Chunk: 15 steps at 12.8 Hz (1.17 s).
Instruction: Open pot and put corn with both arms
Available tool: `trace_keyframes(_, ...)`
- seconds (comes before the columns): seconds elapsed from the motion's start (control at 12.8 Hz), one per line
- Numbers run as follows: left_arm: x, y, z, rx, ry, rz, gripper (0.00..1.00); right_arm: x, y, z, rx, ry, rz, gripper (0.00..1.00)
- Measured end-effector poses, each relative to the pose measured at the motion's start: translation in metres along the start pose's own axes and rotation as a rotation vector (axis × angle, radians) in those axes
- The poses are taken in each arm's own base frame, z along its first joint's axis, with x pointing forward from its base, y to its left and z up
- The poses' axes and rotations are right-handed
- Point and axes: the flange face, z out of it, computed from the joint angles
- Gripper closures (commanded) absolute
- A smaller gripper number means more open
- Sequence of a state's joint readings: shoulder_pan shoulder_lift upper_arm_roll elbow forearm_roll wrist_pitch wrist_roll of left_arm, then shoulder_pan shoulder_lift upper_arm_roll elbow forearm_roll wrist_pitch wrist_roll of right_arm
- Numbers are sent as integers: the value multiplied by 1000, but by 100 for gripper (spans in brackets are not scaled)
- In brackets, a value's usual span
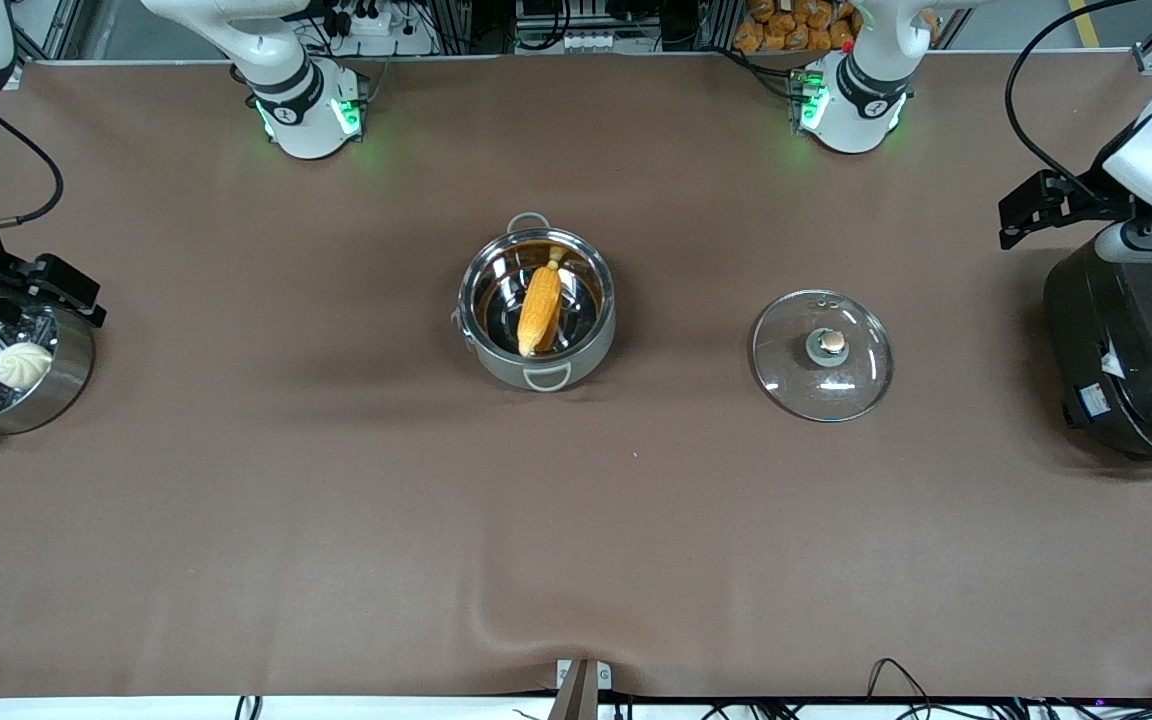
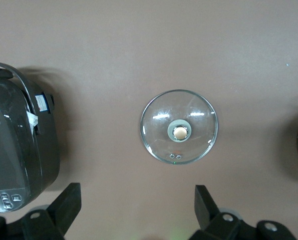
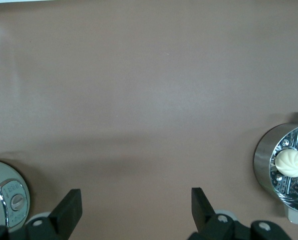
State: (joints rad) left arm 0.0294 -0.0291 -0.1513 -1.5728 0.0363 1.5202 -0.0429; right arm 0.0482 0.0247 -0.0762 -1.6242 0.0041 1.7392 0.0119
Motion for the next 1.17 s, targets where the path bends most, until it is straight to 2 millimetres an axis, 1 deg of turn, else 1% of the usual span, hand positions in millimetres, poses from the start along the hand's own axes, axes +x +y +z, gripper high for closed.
trace_keyframes(0.23,3,1,5,-1,-9,3,0,-1,0,-1,1,-3,0,2)
trace_keyframes(0.47,3,2,5,-1,-9,4,0,-3,0,-2,1,-11,0,0)
trace_keyframes(1.17,3,2,5,-1,-9,3,0,-5,0,-3,2,-19,0,0)
